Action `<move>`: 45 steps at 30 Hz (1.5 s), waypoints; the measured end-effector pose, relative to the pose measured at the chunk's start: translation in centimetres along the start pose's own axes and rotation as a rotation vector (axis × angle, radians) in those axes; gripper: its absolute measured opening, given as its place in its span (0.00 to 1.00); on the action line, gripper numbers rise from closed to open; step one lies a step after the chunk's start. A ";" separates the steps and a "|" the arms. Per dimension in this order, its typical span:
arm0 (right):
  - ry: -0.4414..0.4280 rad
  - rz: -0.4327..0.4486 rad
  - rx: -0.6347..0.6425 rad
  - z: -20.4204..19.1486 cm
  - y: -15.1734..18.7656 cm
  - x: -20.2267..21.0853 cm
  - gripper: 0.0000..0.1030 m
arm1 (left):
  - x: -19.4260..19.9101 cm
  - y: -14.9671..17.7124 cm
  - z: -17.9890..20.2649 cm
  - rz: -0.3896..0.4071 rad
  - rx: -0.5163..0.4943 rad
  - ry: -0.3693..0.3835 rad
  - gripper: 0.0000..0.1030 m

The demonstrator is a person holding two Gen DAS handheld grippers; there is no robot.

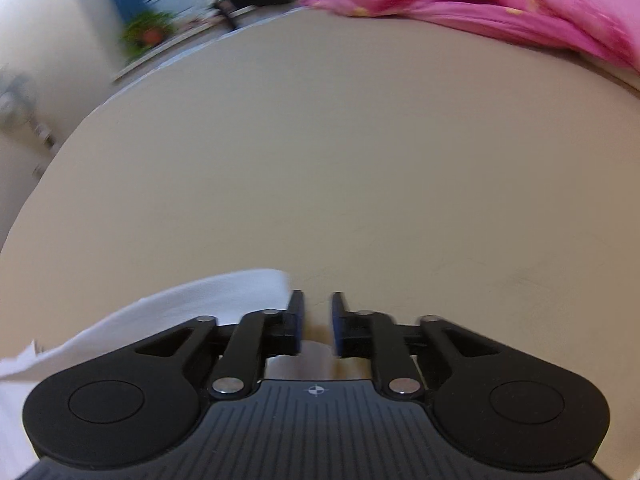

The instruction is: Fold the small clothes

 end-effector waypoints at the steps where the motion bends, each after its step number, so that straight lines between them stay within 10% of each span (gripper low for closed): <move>1: -0.023 0.007 -0.024 0.4 -0.2 0.9 0.18 | 1.0 0.1 -0.3 0.010 0.016 0.019 0.21; 14: -0.092 -0.287 0.090 5.0 6.9 9.9 0.33 | 8.7 11.3 3.2 -0.194 -0.169 0.123 0.30; 18: -0.048 -0.295 0.150 5.8 9.9 10.8 0.33 | 7.7 13.4 3.4 -0.263 -0.244 0.100 0.26; 20: -0.028 -0.291 0.165 6.4 10.6 11.1 0.31 | 7.7 13.6 3.7 -0.258 -0.278 0.109 0.06; 22: -0.052 -0.301 0.147 6.8 10.6 11.2 0.02 | 8.5 13.6 3.7 -0.229 -0.294 0.096 0.05; 28: -0.180 -0.155 0.020 7.5 8.4 15.1 0.03 | 12.8 14.0 2.7 -0.131 -0.203 0.145 0.04; 33: 0.023 -0.315 0.120 7.7 10.7 11.1 0.04 | 9.6 15.8 3.9 -0.297 -0.305 0.052 0.00; 40: -0.080 -0.011 0.151 6.2 9.1 15.7 0.22 | 13.2 13.6 4.7 -0.037 -0.263 0.160 0.05; 45: -0.112 -0.209 0.163 5.8 10.3 12.2 0.23 | 8.0 14.8 6.1 -0.238 -0.333 0.022 0.05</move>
Point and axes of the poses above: each gripper's, at about its wrist camera, not at the fingertips, and x roughly against the way its jaws point, z to its right, y to its underside, the point moved 1 cm from there along -x, roughly the way its jaws point, and after that the axes turned 15 degrees about -x, right-handed, at the moved point
